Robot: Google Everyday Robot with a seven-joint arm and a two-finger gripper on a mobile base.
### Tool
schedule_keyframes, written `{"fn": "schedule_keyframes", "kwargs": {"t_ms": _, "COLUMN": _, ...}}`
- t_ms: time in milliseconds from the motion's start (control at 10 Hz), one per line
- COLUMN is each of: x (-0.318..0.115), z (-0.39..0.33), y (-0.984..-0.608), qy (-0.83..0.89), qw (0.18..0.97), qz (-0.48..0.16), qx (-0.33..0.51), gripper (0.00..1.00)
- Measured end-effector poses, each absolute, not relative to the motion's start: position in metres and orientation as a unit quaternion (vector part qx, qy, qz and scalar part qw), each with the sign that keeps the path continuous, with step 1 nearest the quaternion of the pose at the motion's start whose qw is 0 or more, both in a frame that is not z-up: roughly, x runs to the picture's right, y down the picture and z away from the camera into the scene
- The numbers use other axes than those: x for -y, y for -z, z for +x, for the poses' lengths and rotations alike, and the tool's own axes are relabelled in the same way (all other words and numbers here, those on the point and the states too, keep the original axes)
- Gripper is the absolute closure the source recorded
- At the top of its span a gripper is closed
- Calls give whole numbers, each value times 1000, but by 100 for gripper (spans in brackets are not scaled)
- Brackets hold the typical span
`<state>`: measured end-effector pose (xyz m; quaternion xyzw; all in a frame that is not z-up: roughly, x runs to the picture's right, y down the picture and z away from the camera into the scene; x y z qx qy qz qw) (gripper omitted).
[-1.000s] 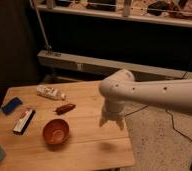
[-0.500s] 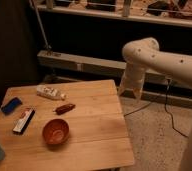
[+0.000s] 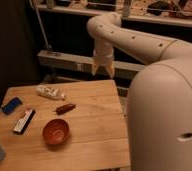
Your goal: Move the arm in a circular motion
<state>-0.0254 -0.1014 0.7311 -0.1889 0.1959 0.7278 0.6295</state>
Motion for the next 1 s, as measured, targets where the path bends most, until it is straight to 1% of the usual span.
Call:
{"fn": "schedule_keyframes", "kwargs": {"t_ms": 100, "x": 104, "z": -60, "y": -727, "qy": -707, "qw": 657, "qz": -199, "qx": -168, "gripper": 35}}
{"fn": "schedule_keyframes", "kwargs": {"t_ms": 200, "x": 99, "z": -102, "y": -714, "qy": -679, "qw": 689, "qz": -219, "qx": -129, "gripper": 35}}
{"fn": "schedule_keyframes", "kwargs": {"t_ms": 300, "x": 92, "z": -125, "y": -703, "qy": -659, "qw": 707, "qz": -232, "qx": -107, "gripper": 35}}
{"fn": "schedule_keyframes", "kwargs": {"t_ms": 400, "x": 75, "z": -149, "y": -687, "qy": -633, "qw": 727, "qz": -252, "qx": -85, "gripper": 35}}
{"fn": "schedule_keyframes", "kwargs": {"t_ms": 600, "x": 23, "z": -168, "y": -659, "qy": -584, "qw": 756, "qz": -285, "qx": -76, "gripper": 35}}
{"fn": "schedule_keyframes", "kwargs": {"t_ms": 700, "x": 0, "z": -167, "y": -649, "qy": -568, "qw": 764, "qz": -296, "qx": -80, "gripper": 35}}
{"fn": "schedule_keyframes", "kwargs": {"t_ms": 800, "x": -42, "z": -161, "y": -633, "qy": -540, "qw": 775, "qz": -316, "qx": -90, "gripper": 35}}
{"fn": "schedule_keyframes", "kwargs": {"t_ms": 1000, "x": -96, "z": -146, "y": -613, "qy": -510, "qw": 788, "qz": -329, "qx": -104, "gripper": 35}}
